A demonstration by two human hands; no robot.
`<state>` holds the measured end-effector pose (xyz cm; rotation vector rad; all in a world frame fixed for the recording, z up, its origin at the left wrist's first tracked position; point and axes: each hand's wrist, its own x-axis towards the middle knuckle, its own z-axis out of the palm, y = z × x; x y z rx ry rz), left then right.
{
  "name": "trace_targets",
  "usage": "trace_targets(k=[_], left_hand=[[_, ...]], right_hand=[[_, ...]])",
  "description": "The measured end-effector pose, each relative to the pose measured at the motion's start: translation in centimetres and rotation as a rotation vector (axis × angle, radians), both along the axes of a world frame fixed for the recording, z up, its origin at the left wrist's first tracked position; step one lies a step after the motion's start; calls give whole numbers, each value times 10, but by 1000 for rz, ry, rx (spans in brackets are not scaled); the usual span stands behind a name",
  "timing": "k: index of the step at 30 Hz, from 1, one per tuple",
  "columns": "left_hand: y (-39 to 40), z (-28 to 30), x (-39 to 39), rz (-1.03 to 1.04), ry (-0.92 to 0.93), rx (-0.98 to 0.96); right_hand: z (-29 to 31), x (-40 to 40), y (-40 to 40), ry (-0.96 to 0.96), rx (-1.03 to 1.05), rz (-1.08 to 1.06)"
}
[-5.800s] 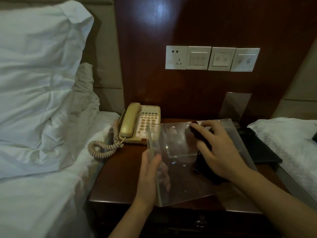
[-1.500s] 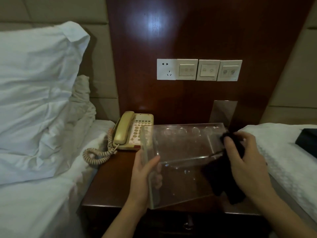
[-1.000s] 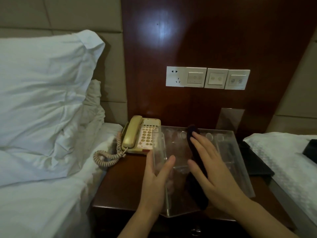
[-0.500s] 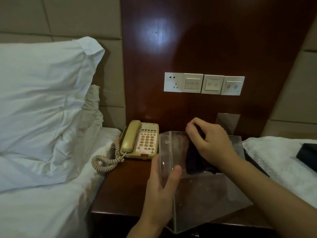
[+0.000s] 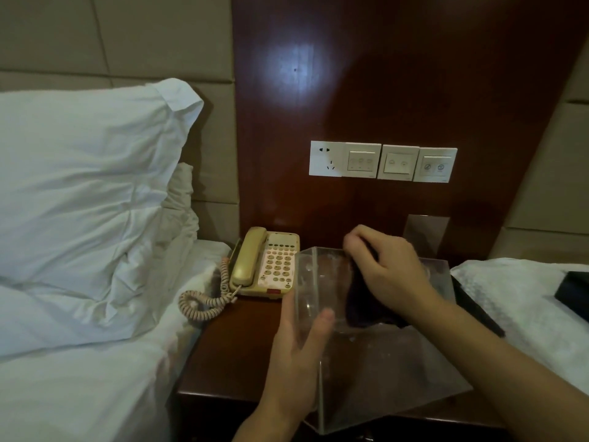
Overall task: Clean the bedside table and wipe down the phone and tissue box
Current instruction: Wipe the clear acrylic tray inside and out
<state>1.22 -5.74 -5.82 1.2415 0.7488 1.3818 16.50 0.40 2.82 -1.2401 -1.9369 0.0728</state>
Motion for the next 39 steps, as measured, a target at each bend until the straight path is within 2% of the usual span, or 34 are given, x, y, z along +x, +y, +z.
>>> trace_targets(k=[5, 12, 15, 21, 24, 26, 30, 35, 39], left_hand=[[-1, -8, -5, 43, 27, 29], [3, -11, -9, -75, -91, -37], [12, -12, -7, -101, -123, -73], [16, -12, 1, -94, -122, -103], [12, -10, 12, -30, -82, -71], [11, -8, 13, 12, -40, -91], [10, -10, 10, 24, 23, -37], [8, -11, 5, -84, -57, -100], [8, -13, 3, -107, -48, -109]], right_hand=[[6, -18, -9, -87, 87, 79], [-23, 101, 29, -56, -67, -193], [-29, 120, 37, -23, -140, -231], [-14, 49, 26, -61, -44, -78], [-1, -6, 12, -114, 50, -20], [8, -25, 7, -121, 40, 30], [21, -8, 9, -216, -40, 121], [9, 44, 29, -193, -242, -27], [5, 24, 23, -167, -171, -42]])
